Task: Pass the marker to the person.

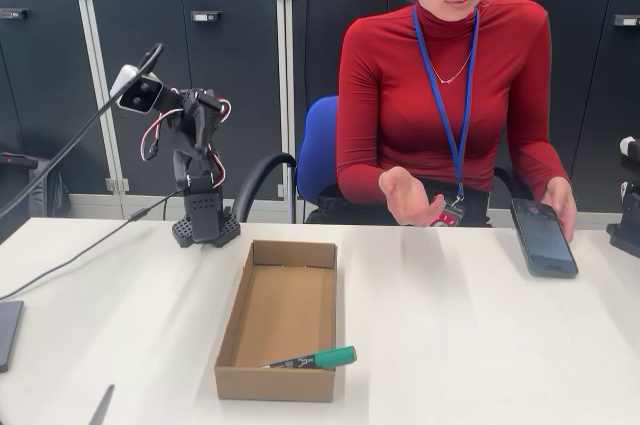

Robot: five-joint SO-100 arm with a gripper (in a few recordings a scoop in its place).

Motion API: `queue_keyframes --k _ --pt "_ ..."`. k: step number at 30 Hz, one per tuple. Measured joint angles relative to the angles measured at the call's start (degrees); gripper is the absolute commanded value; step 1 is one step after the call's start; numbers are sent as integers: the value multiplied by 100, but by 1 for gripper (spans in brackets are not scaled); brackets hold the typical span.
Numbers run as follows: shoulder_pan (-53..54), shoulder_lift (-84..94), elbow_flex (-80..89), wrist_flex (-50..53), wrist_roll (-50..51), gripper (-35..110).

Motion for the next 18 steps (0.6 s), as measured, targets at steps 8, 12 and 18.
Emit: queue_keyframes --k 8,12,18 --pt "-527 -2259 -2118 9 -431 -5" --pt "-835 -3700 -3322 299 -1063 -2" --pt "-914 -5098 -4245 1090 -1767 -2"
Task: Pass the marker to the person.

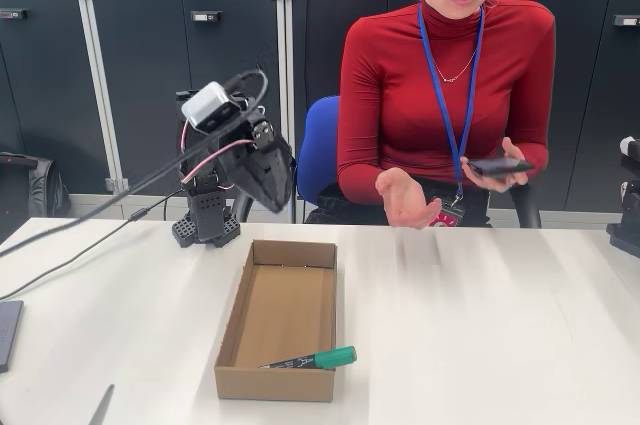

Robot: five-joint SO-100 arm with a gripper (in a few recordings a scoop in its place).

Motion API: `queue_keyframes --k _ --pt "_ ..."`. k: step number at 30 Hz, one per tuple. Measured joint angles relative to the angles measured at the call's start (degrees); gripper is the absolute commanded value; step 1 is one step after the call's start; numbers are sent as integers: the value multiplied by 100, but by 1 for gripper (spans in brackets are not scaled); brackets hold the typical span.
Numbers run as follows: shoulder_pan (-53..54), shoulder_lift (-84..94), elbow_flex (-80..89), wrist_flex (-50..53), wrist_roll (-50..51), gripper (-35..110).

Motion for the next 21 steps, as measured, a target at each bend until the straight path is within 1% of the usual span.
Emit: queue_keyframes --k 3,8,14,21 --pt "9 -448 -360 360 -272 6" --pt "79 -1169 -729 844 -756 12" --pt "202 -1828 -1028 1072 -1441 13" --pt "202 -2180 -1063 976 -2531 16"
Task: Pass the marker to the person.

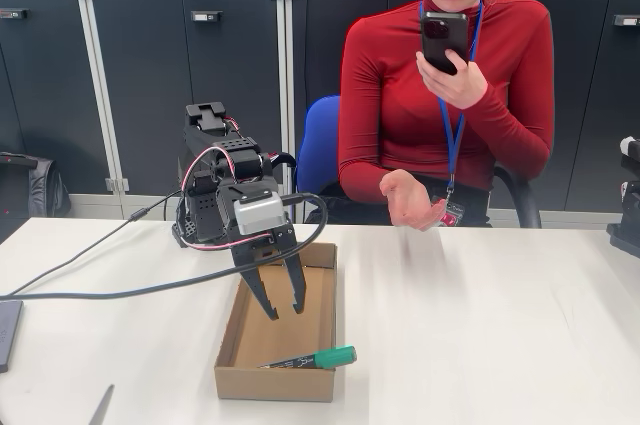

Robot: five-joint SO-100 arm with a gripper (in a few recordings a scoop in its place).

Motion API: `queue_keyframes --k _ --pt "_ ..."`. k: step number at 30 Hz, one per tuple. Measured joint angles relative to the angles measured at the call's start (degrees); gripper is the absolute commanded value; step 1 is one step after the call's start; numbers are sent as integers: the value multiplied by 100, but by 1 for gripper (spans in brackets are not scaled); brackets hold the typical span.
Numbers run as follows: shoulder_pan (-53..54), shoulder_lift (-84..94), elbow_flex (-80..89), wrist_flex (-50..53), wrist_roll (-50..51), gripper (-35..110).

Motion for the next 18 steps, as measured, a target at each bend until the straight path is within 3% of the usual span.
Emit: queue_keyframes --k 8,18 --pt "9 -756 -475 -562 -1310 16" --pt "-26 -905 -571 -9 -2575 16"
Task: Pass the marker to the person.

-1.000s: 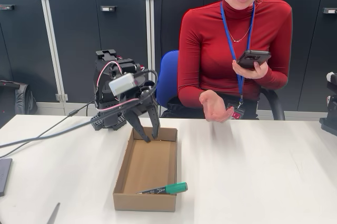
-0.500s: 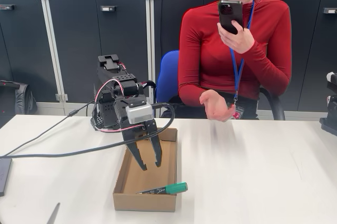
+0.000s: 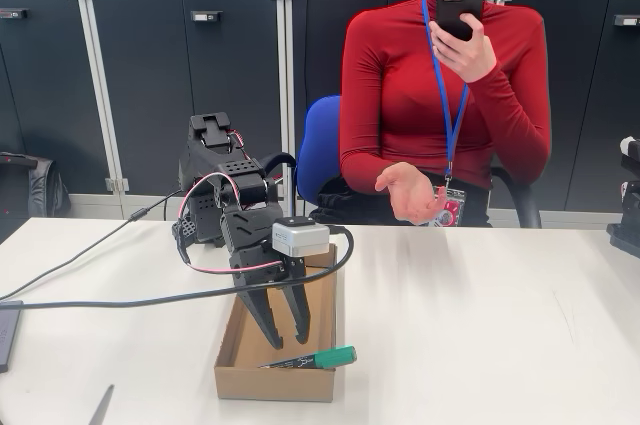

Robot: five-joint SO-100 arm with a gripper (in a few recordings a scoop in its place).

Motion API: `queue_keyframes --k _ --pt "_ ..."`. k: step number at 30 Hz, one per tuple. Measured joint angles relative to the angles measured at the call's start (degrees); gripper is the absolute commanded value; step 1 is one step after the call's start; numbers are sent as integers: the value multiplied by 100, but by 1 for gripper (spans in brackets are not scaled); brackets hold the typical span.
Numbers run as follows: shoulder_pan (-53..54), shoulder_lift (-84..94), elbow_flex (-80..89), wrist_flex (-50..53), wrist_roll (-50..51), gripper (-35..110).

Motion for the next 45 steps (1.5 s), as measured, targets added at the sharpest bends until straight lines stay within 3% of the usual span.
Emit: queue_keyframes --k 20,45 --pt "-149 -211 53 316 -1345 21" --pt "132 -1099 -439 185 -1925 28"
